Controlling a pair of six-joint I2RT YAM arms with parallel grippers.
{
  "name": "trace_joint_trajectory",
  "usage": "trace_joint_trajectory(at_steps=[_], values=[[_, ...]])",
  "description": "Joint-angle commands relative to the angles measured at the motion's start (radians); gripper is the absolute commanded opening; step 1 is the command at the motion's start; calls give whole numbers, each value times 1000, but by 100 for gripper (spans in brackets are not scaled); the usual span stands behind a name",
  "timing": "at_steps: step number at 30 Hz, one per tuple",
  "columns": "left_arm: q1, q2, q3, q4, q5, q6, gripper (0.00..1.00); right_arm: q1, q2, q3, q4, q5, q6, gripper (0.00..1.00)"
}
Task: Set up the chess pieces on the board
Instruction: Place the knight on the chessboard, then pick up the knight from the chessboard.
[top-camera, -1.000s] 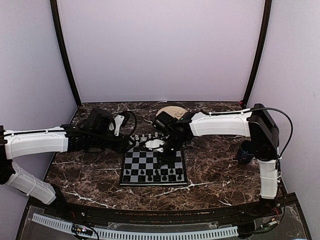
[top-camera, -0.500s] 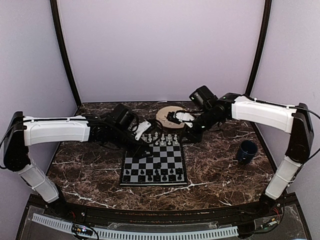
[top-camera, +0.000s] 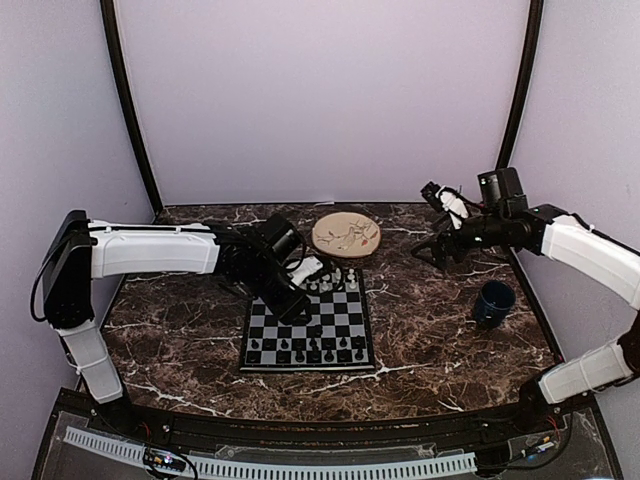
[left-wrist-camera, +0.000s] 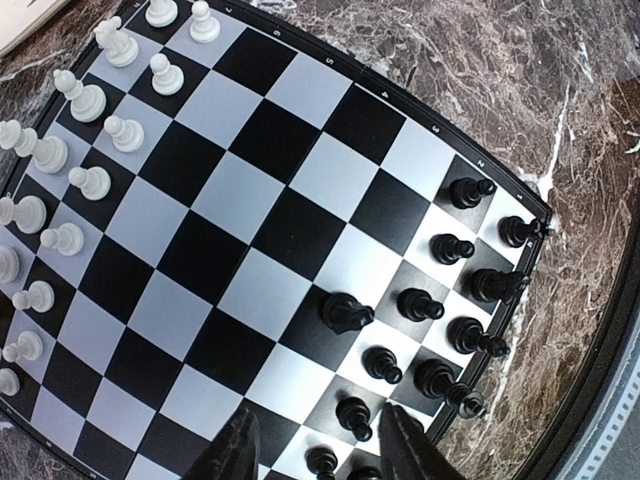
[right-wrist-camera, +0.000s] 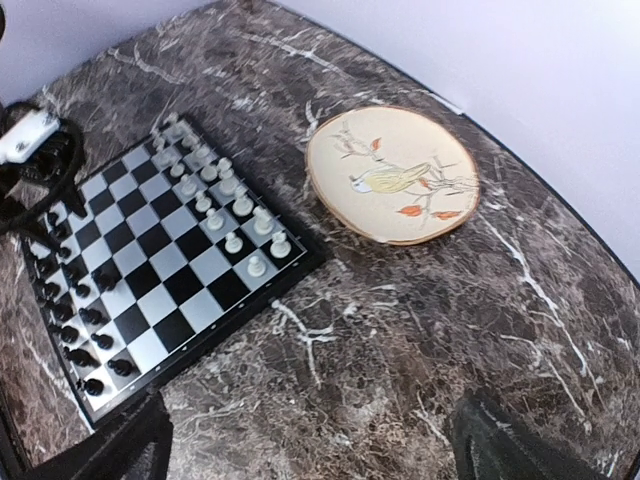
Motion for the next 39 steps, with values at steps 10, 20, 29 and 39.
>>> trace_joint_trajectory(at_steps=[10,20,29,39], values=[[-3,57,64,-81,11,37,43,-220,-78,-236,276,-283,150,100],[-19,126,114,-37,115,53,40,-221,-63,-246,278,-354,74,91],[-26,190,161,-33,89,65,34,-221,-50,-245,268,-353,60,90],[-29,218,172,-38,65,88,18,-221,-40,-239,262,-361,57,89]])
